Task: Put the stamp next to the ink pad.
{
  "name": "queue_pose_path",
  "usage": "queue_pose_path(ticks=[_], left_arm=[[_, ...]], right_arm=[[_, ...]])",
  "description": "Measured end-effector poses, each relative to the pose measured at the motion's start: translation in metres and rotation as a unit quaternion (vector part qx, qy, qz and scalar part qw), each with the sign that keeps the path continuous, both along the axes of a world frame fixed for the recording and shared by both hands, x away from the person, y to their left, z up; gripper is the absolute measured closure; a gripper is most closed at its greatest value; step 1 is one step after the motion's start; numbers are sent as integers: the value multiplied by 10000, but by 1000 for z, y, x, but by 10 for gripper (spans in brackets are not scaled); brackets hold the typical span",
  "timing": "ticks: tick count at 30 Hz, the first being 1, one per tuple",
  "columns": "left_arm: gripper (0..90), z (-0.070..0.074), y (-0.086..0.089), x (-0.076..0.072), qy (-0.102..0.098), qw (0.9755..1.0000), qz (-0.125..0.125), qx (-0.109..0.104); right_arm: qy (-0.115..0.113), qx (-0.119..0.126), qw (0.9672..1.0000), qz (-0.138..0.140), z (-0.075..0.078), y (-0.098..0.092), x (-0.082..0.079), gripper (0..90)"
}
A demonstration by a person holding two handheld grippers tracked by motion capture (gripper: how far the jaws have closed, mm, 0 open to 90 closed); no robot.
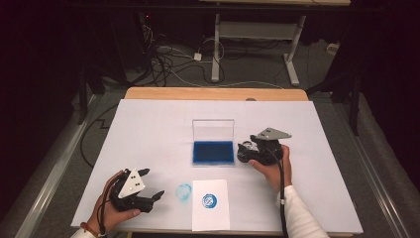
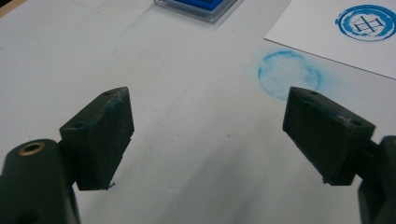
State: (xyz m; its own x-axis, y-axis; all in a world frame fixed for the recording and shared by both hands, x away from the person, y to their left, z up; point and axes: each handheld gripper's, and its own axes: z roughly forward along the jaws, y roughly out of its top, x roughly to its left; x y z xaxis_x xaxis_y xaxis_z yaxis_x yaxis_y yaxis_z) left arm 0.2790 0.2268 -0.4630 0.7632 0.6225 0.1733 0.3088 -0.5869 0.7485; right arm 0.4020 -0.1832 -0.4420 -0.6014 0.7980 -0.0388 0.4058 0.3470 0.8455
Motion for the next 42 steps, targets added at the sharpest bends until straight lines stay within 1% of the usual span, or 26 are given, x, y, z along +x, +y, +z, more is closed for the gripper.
queue_pose_path(ticks=[2,5,7,9,13,15,17,20,23,27,30,32,35,36,38,42], left_arm=[[158,0,0,0,3,10000,-1,-2],[158,0,0,0,7,10000,-1,-4],[158,0,0,0,3,10000,0,-6],[158,0,0,0,11,10000,1,-5],[157,-1,-1,0,30,10000,-7,-8],[158,-1,-1,0,40,10000,-14,20],[158,-1,-2,0,47,10000,-21,25],[158,-1,-2,0,46,10000,-28,21],[158,-2,-2,0,57,10000,-31,42],[158,-2,-2,0,61,10000,-37,58],[158,-2,-1,1,57,10000,-31,55],[158,-2,-1,0,51,10000,-33,52],[158,-2,-1,0,53,10000,-33,64],[157,-2,-1,0,49,10000,-25,72],[158,-1,0,1,48,10000,-18,66],[158,-1,0,0,25,10000,-2,63]], right_arm=[[-16,11,10000,45,1,0,0,405],[6,-4,10000,50,1,0,0,386],[-29,-50,10000,23,1,1,0,371],[-51,-33,10000,17,3,1,0,350],[-75,41,10000,38,7,0,-2,340],[-108,61,9999,98,9,0,-2,328],[-147,-5,9999,89,10,1,-3,289],[-195,-84,9998,41,11,3,-4,256],[-240,-210,9994,-121,12,6,-4,224],[-284,-129,9994,-120,14,6,-6,207],[-322,-195,9992,-150,17,7,-6,207],[-327,-158,9992,-135,18,8,-8,212],[-386,-173,9991,-81,21,9,-9,214],[-381,-167,9991,-44,22,9,-10,229],[-383,-224,9990,3,24,10,-11,230],[-482,-274,9985,33,27,12,-14,223]])
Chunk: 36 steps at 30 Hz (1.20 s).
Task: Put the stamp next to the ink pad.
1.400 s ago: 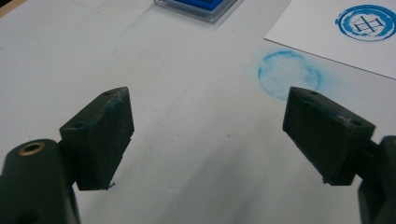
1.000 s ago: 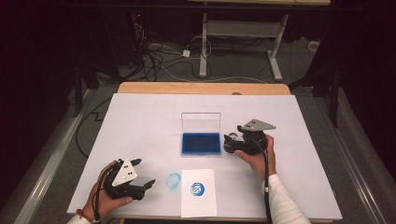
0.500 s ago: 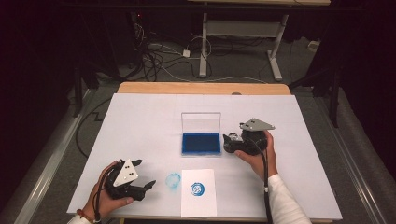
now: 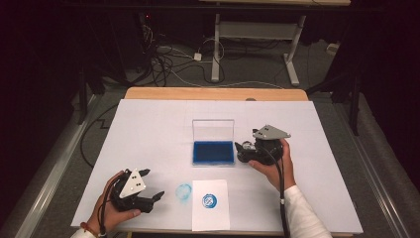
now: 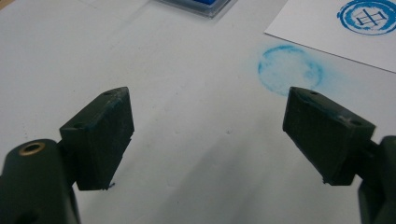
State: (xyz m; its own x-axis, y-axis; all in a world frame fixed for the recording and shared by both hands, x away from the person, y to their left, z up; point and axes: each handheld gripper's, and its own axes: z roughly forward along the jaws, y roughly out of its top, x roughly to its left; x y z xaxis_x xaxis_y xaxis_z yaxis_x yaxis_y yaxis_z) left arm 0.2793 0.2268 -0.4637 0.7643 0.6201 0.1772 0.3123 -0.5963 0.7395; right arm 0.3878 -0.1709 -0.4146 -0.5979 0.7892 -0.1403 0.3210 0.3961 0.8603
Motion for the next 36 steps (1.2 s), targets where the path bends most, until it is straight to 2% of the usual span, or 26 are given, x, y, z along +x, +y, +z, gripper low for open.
queue_pose_path(ticks=[20,31,36], left_arm=[[157,2,2,-1,-68,10000,27,-28],[158,2,1,-1,-63,10000,25,-29],[158,2,0,-2,-65,10000,14,-19]], right_arm=[[-272,-105,9995,125,20,0,-16,217],[-354,-221,9989,221,24,3,-25,213],[-393,-192,9987,257,27,1,-30,214]])
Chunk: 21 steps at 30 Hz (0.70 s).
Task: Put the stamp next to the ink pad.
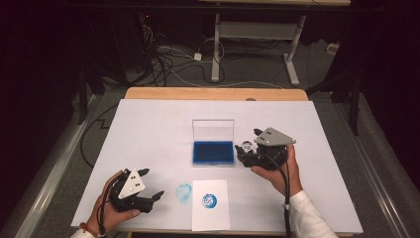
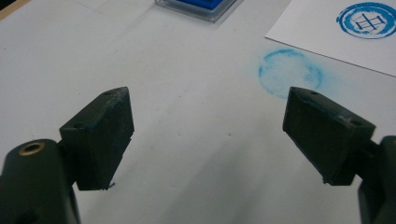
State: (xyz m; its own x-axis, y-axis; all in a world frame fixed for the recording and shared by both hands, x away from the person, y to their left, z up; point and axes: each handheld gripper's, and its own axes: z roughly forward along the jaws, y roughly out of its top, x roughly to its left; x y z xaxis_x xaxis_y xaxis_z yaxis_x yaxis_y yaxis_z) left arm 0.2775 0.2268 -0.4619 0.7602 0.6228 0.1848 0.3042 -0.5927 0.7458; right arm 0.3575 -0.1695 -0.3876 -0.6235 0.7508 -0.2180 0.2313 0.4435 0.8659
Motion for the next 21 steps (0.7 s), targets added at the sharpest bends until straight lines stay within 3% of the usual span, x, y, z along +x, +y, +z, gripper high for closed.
queue_pose_path(ticks=[21], left_arm=[[157,0,0,0,-2,10000,0,15]], right_arm=[[-154,-52,9997,177,8,-4,-22,210]])
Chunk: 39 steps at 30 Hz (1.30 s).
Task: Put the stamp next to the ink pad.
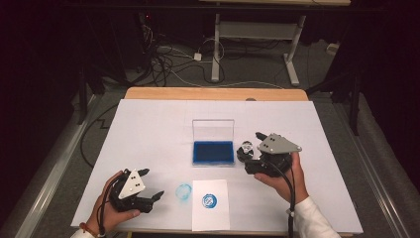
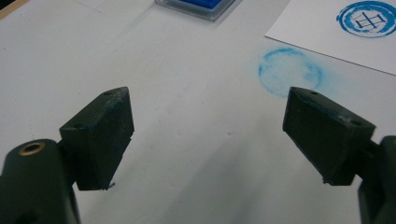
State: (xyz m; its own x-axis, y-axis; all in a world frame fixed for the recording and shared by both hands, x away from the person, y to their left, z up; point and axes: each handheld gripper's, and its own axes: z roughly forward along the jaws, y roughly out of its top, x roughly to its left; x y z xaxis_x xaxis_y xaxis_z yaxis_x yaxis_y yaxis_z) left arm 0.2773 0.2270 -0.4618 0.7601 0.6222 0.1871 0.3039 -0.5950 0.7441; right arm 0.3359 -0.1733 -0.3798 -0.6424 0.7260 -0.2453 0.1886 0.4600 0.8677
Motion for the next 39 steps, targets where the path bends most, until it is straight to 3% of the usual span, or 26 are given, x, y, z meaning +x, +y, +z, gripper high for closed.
queue_pose_path(ticks=[22,25,39], left_arm=[[157,0,0,0,13,10000,4,21],[158,-1,0,1,19,10000,15,8],[157,0,0,1,7,10000,26,24]], right_arm=[[-134,-83,9998,72,5,-14,-23,215],[-239,-111,9996,54,4,-16,-27,221],[-189,-226,9996,3,-1,-32,-35,212]])
